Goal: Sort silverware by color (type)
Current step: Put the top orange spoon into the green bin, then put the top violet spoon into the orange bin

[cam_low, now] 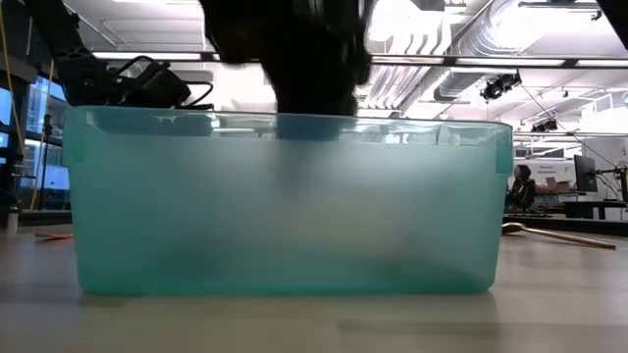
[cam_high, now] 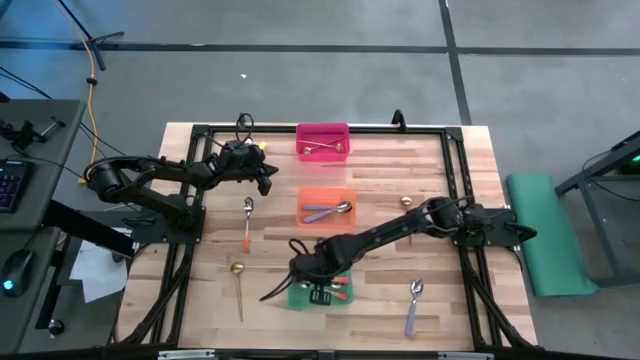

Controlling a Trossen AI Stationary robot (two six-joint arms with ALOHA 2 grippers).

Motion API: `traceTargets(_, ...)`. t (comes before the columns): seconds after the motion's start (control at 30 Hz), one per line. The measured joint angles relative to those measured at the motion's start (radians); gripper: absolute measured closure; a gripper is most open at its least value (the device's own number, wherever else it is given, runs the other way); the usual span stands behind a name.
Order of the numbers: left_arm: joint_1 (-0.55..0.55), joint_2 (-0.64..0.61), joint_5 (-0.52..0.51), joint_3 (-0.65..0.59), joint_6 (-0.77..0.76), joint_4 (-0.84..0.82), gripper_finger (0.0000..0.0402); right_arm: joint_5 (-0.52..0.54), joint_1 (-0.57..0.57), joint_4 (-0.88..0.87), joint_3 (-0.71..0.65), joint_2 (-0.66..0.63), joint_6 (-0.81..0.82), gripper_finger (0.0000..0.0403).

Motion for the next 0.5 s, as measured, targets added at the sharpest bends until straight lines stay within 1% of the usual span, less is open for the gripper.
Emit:
traceTargets(0.13,-0.002,0.0,0.0,0.0,0.001,-0.001,0.0401,0.0,-0.005,0.034,-0.056,0.002,0.045,0.0393)
traceTargets(0.23,-0.002,0.0,0.0,0.0,-0.001,-0.001,0.0401,0.0,-0.005,0.056,-0.064,0.002,0.048,0.0365)
traceTargets(0.33,-0.002,0.0,0.0,0.0,-0.003,-0.001,0.0397,0.0,-0.005,0.046,-0.038,0.002,0.028,0.0327)
traceTargets(0.4,-0.002,0.0,-0.003,0.0,-0.014,-0.001,0.0392,-0.005,-0.004,0.016,-0.007,-0.001,-0.011,0.0308)
traceTargets(0.5,-0.002,0.0,-0.003,0.0,-0.017,-0.002,0.0385,0.006,0.003,-0.03,0.031,-0.022,-0.074,0.0307)
